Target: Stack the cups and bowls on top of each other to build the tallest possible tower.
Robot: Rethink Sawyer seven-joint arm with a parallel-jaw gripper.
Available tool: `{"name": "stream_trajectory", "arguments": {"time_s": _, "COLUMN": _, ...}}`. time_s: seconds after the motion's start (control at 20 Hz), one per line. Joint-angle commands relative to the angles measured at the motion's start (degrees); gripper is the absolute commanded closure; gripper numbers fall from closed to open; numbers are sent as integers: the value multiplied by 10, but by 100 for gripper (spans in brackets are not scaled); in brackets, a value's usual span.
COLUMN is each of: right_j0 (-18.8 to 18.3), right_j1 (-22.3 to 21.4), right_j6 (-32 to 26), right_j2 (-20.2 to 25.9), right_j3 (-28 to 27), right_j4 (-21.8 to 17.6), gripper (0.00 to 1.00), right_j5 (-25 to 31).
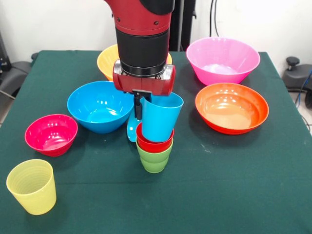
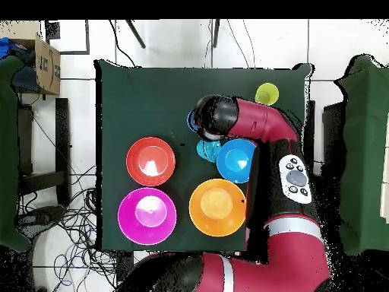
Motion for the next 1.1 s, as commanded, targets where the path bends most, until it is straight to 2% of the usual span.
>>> {"name": "stream_trajectory", "arguments": {"time_s": 0.05, "right_j0": -5, "right_j1": 7, "right_j6": -62, "right_j2": 39, "right_j3": 57, "right_j4": -61, "gripper": 100, "right_j5": -14}}
{"name": "stream_trajectory", "arguments": {"time_s": 0.5, "right_j0": -8, "right_j1": 4, "right_j6": -56, "right_j2": 41, "right_j3": 65, "right_j4": -73, "gripper": 100, "right_j5": -13}}
{"name": "stream_trajectory", "arguments": {"time_s": 1.1, "right_j0": -21, "right_j1": 4, "right_j6": -55, "right_j2": 55, "right_j3": 81, "right_j4": -85, "gripper": 100, "right_j5": -40}}
